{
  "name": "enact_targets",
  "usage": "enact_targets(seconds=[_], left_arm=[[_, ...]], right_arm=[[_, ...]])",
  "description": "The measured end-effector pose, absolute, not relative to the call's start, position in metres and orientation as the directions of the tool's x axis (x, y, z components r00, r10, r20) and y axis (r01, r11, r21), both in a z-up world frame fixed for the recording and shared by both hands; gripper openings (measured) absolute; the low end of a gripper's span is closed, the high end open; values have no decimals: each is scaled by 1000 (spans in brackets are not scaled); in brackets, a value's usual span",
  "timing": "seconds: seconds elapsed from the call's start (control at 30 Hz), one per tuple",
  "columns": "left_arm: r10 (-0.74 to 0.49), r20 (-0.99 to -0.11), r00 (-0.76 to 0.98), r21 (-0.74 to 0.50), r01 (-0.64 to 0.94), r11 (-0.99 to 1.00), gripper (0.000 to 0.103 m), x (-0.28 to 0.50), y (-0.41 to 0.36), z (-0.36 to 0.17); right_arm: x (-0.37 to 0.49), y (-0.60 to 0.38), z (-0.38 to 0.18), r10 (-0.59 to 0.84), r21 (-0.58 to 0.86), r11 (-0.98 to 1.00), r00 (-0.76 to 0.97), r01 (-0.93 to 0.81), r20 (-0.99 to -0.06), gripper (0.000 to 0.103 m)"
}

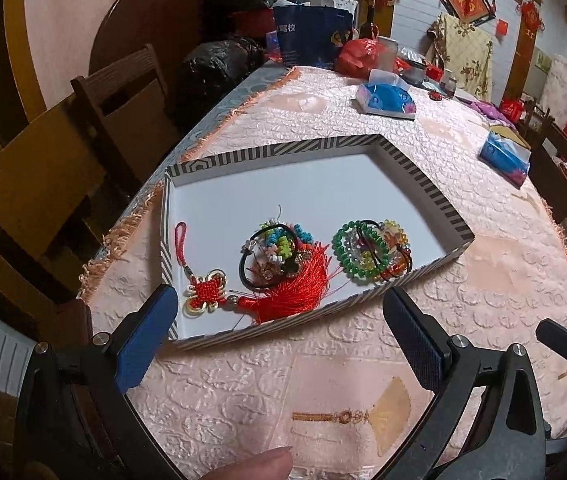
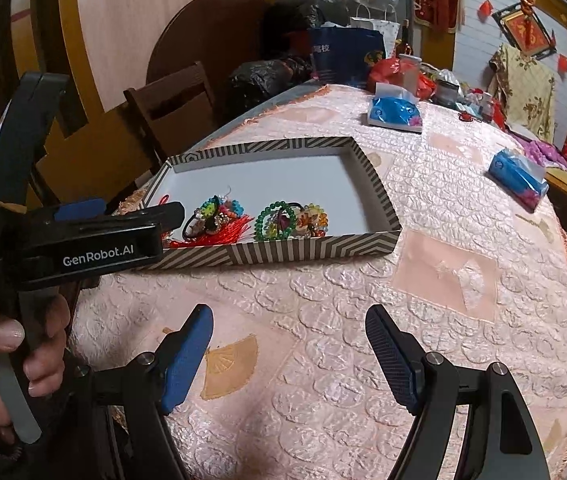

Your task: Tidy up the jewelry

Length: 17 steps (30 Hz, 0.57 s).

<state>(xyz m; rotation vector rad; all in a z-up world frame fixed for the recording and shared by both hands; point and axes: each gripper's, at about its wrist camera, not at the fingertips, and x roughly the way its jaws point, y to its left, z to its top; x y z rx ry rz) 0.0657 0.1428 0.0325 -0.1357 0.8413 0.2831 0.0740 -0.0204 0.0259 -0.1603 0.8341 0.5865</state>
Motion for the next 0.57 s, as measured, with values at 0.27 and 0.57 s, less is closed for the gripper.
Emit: enact_targets(seconds=[0.27,0.57], left_arm=[[197,-753,628,-5,-305,952,102,66,143,32],[183,-737,651,-16,-287,958,103,64,143,35]], right_arm=[[72,-21,29,430,92,830,527,-550,-733,76],[70,-19,30,428,91,830,525,-550,-736,76]])
